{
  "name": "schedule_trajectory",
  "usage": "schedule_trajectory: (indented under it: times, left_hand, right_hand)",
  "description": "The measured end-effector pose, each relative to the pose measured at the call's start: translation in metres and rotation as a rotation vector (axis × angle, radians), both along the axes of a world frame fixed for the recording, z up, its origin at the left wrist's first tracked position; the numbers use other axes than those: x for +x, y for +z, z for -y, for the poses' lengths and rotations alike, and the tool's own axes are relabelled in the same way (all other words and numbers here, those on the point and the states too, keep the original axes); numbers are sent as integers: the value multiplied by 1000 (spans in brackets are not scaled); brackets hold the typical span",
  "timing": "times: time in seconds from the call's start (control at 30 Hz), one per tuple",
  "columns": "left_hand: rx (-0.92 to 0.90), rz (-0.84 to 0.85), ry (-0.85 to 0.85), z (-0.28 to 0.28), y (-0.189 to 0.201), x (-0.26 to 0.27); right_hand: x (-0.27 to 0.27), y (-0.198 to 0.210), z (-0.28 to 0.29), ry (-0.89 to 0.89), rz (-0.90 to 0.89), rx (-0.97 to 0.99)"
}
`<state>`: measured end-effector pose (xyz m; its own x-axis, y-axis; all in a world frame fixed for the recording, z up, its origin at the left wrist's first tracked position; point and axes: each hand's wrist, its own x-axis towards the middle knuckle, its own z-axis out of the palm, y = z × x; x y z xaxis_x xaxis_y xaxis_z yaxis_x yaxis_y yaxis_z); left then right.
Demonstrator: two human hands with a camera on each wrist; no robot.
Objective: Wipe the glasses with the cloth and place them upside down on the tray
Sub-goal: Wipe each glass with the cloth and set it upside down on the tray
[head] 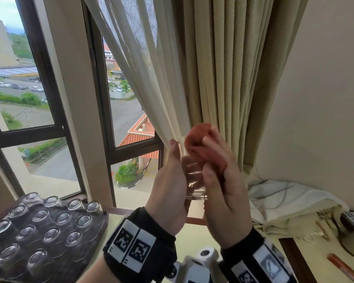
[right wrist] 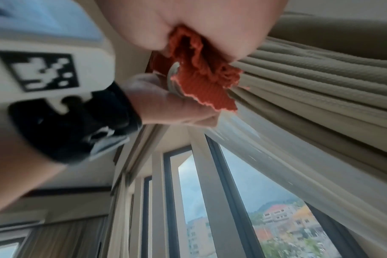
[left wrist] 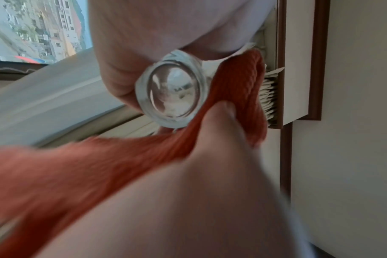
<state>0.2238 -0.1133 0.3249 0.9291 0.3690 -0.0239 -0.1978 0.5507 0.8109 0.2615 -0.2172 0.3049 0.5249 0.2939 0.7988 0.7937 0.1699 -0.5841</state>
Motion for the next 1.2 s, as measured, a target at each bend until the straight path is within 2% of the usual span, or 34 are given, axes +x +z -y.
schedule_trajectory:
  times: [0.07, 0.13, 0.2, 0.27, 0.37, 0.43, 0.47, 0.53, 0.57, 0.63, 0.7, 0.8, 0.87, 0.97, 1.07, 1.13, 1.2]
  left_hand:
    - [-3, 5, 41, -8, 1, -1]
    - [25, 3, 89, -17, 2, -2]
    - [54, -22, 97, -20, 2, -2]
    - [68, -32, 86, -18, 0, -2]
    - [55, -35, 25, -9, -3, -1]
    - [26, -31, -26, -4, -2, -2]
    - [2, -27, -41, -4, -1, -2]
    - [-45, -1, -67, -11, 1, -3]
    - [-63, 14, -74, -16, 1, -3]
    - [-14, -12, -15, -21, 3, -2]
    - [99, -44, 54, -21, 3, 1]
    - [215, 7, 44, -14, 6, -3]
    - [208, 18, 39, -4, 7, -7]
    - [215, -7, -20, 10, 5, -9]
    - [142, -11, -45, 9, 2, -10]
    - [117, -24, -26, 4, 4, -12]
    - [155, -35, 24, 1, 4, -15]
  right_hand:
    - [-9, -15, 1, 1, 99, -62]
    - [-11, -40, 1, 6, 73, -37]
    - [-8, -55, -3, -1, -50, 22]
    - [-6, -47, -7, -3, -263, 98]
    - [3, -22, -8, -27, -348, 94]
    - [2, -11, -7, 3, -268, 64]
    - [-2, -10, -6, -1, -160, 37]
    - [-11, -22, -3, 16, 28, -39]
    - [-15, -33, -2, 52, 57, -38]
    - [-17, -52, 0, 130, -18, 54]
    - [-13, -60, -1, 119, -133, 136]
    - [-2, -42, -1, -20, -266, 145]
    - [4, -18, 3, -80, -331, 166]
    - [4, 4, 6, -134, -116, 96]
    - [-7, -7, 6, -101, 126, -74]
    - [-11, -28, 9, -91, 180, -126]
    - [-12, -46, 11, -91, 136, -103]
